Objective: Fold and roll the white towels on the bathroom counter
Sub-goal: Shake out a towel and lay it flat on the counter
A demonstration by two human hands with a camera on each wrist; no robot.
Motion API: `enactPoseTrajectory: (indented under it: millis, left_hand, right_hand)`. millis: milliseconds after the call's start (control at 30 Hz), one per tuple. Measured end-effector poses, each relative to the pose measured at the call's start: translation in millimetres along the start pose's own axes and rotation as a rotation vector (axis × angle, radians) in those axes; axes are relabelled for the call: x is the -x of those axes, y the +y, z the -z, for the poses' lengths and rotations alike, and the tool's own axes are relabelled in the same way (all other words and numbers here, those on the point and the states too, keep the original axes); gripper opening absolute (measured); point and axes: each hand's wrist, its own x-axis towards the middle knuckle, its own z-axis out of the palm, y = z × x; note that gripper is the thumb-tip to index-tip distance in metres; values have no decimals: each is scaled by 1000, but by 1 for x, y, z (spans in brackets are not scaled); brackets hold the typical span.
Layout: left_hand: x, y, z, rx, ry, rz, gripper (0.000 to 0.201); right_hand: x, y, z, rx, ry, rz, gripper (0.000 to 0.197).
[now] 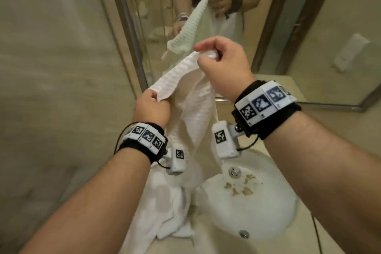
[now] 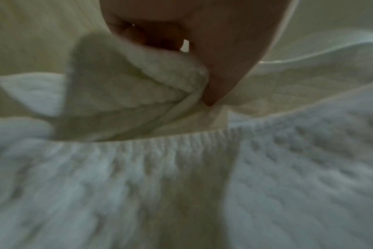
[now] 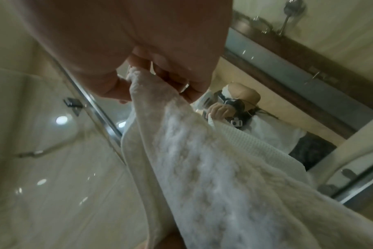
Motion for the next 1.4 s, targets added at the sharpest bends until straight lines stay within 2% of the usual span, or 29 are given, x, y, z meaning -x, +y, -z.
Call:
enactPoseTrajectory:
  millis: [133,267,400,500,633,767,833,900,933,1033,1100,1167,1267,1400]
  left_hand:
    - [24,67,-22,181,-90,-107,19]
    - [47,126,-51,376,-248,-121,33]
    - [78,185,-78,600,-409,-168,17]
    - [112,234,-109,736,-569,-190,18]
    - [157,270,-163,852,-759,-119,21]
    - [208,271,-218,799,-900,-55,14]
    - [239,256,-244,692,-991,-24,12]
    - [275,226,-275,484,-1118,25,9]
    - [291,206,-289,361,-1198,60,7]
    - [327,140,-320,-42,-1430,146,12]
    - [342,102,-332,-236,-1515,171,13]
    - [348,73,-339,-327,-1537,176,15]
    - [345,47,-352,-314,-1467,270,18]
    - [340,27,-367,-272,-1330,330,20]
  right_hand:
    - [-7,-16,65,-13,169,75,21]
    - [-13,-22,131,-4,338,181,17]
    - [-15,-26,193,28,467,251,14]
    - [-7,-23,250,59,545,259,14]
    - [17,-10,317,163,630,219,17]
    - [50,14,374,244,709,101,15]
    - [71,34,394,307,734,-16,12]
    - [98,70,413,381,700,-209,9]
    - [115,91,420,423,635,-323,7]
    - [175,156,430,547,334,-701,18]
    - [220,194,426,613,151,-890,20]
    - [263,225,417,630,32,-1002,24]
    - [307,262,401,598,-95,-1149,34]
    - [327,295,383,560,-178,-1151,31]
